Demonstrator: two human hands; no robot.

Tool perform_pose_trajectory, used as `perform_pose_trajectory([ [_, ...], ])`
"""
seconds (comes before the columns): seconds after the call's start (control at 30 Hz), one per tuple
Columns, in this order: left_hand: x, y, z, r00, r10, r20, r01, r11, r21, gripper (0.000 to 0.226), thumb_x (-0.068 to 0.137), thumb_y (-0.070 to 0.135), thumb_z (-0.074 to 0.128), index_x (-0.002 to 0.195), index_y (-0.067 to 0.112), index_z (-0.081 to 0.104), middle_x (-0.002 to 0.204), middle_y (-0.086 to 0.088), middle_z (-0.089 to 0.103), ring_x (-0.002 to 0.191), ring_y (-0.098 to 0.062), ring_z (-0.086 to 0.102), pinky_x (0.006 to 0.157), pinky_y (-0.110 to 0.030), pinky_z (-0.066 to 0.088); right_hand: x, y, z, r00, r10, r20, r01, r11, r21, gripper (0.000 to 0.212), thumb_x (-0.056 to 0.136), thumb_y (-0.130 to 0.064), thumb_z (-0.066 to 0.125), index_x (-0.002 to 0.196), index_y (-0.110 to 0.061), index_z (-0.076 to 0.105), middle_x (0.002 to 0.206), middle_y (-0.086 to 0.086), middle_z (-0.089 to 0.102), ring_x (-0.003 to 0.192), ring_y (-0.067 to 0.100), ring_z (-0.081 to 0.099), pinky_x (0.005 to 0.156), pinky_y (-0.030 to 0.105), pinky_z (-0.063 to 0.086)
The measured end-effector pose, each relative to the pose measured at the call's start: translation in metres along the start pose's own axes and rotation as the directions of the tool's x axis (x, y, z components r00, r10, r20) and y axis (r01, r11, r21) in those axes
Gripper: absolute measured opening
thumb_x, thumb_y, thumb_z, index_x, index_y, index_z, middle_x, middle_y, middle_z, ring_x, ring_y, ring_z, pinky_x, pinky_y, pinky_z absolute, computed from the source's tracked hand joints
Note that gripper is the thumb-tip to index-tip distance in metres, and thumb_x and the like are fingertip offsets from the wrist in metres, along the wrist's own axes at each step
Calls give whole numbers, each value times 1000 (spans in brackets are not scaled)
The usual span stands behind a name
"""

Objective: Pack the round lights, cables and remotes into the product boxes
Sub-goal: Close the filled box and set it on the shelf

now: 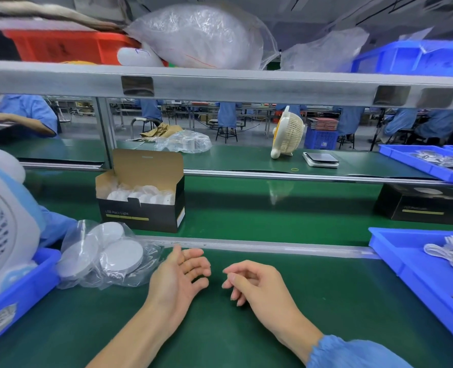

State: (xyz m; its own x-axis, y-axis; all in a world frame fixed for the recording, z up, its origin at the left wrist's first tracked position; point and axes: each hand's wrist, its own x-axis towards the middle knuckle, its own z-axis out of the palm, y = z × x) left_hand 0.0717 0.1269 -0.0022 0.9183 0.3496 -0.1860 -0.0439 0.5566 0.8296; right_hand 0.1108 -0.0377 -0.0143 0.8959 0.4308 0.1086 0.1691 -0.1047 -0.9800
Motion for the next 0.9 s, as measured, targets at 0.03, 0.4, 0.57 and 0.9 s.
perform_pose_trajectory([
  [0.03,1,-3,2,999,48,-25,-47,998,45,39,106,31,37,96,2,60,68,-11,65,57,-19,60,58,-32,44,3,0,2,1000,-11,-6,11,1000,-28,18,92,-7,60,91,-20,72,82,3,74,59,10,62,56,23,51],
  [0.4,-4,-11,6,798,566,-204,-362,723,589,43,87,-7,50,97,33,62,85,20,68,66,-5,61,59,-9,43,142,-32,73,852,-471,228,418,351,-838,48,90,-1,49,135,-18,50,142,-4,45,90,29,62,62,35,41],
  [0.57,-4,-13,8,831,536,-147,-362,722,590,42,85,-2,57,100,37,63,79,7,68,58,-9,58,62,-24,46,181,-32,97,942,-274,192,250,198,-948,37,95,-15,56,130,-10,45,133,12,39,87,36,63,61,36,35],
  [0.9,-20,-17,15,621,721,306,-580,161,799,46,82,2,54,126,15,55,130,-6,54,112,-17,53,96,-33,40,128,-71,9,926,-225,304,340,141,-930,19,97,-32,56,93,-15,52,106,6,64,94,34,61,63,35,32],
])
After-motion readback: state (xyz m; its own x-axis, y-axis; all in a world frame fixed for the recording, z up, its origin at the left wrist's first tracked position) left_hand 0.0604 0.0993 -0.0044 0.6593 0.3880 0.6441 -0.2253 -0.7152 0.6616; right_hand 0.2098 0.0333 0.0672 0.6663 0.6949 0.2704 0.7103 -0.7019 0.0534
